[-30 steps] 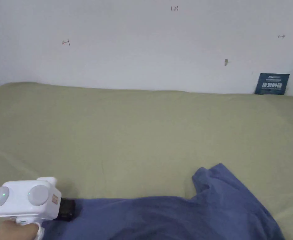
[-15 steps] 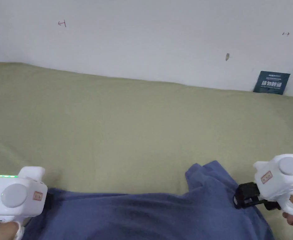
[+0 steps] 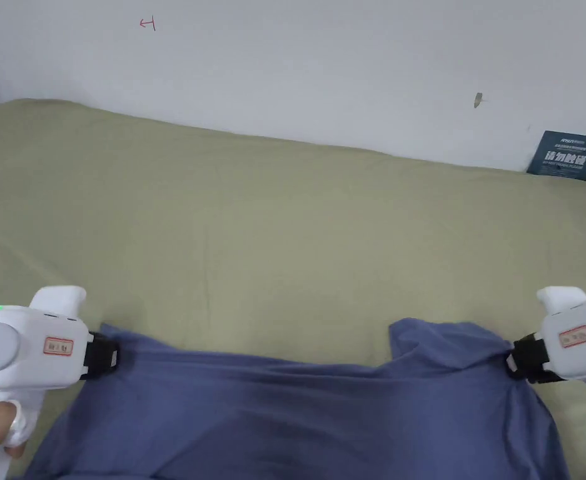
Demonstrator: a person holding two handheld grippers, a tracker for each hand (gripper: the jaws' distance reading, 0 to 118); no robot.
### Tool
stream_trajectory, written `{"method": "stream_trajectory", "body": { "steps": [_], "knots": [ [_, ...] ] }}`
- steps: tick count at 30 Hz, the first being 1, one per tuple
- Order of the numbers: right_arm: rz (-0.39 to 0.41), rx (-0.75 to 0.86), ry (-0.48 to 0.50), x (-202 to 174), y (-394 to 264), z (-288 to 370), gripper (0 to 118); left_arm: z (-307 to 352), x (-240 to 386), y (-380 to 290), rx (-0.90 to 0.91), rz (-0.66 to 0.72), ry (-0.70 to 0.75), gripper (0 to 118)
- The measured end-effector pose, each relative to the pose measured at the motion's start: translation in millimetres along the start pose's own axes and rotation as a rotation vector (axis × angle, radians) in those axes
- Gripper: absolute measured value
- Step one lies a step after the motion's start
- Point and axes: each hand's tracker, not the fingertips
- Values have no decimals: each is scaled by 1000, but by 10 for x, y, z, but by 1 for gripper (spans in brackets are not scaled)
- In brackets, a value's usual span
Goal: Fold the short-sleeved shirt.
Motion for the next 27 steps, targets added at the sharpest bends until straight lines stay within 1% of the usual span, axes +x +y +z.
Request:
{"method": "stream_trajectory", "body": {
  "steps": [1,2,3,4,7,8,10,11,12,14,15,16,17,18,19,20,21,23,24,25,26,27],
  "knots": [
    [-16,47,1,-38,-85,203,0,183,50,-23,35,-68,6,4],
    [-36,85,20,-74,-184,396,0,354,92,-59,54,-103,7,4],
    [-28,116,54,-102,-278,563,0,480,80,-70,62,-124,0,4],
    [-36,146,63,-115,-406,705,0,672,105,-137,89,-139,7,4],
    [-33,222,88,-185,-859,1171,0,1137,62,-371,170,-131,-54,4],
    [-32,231,71,-243,-1054,1314,0,1273,40,-478,168,-123,-76,4],
    [-58,257,75,-281,-1415,1498,0,1447,1,-756,180,-100,-87,4],
    [-92,267,67,-298,-1622,1554,0,1503,-55,-896,183,-102,-93,4],
    [-105,260,72,-288,-1776,1583,0,1536,-86,-1026,178,-101,-96,4],
    [-169,243,52,-298,-2158,1593,0,1565,-158,-1345,128,-83,-110,4],
    [-169,209,62,-288,-2306,1562,0,1557,-194,-1483,94,-73,-114,4],
    [-202,166,43,-279,-2458,1525,0,1527,-222,-1620,100,-74,-101,4],
    [-212,140,23,-264,-2580,1458,0,1491,-271,-1752,67,-53,-107,4],
    [-214,110,19,-243,-2677,1396,0,1446,-307,-1846,48,-41,-81,4],
    [-238,80,-1,-222,-2753,1314,0,1388,-351,-1947,39,-15,-76,4],
    [-244,75,-1,-199,-2813,1243,0,1299,-401,-2028,3,11,-97,4],
    [-248,60,7,-186,-2842,1187,0,1247,-417,-2081,2,13,-69,4],
    [-242,50,-22,-176,-2878,1059,0,1127,-474,-2162,2,23,-73,4],
    [-228,12,-44,-184,-2892,1026,0,1090,-483,-2193,13,22,-61,5],
    [-209,8,-87,-194,-2904,981,0,1044,-501,-2202,10,29,-62,5],
    [-220,24,-68,-180,-2921,940,0,1014,-497,-2218,11,36,-52,8],
    [-228,18,-57,-164,-2922,910,0,979,-578,-2254,36,52,-42,15]
  ]
}}
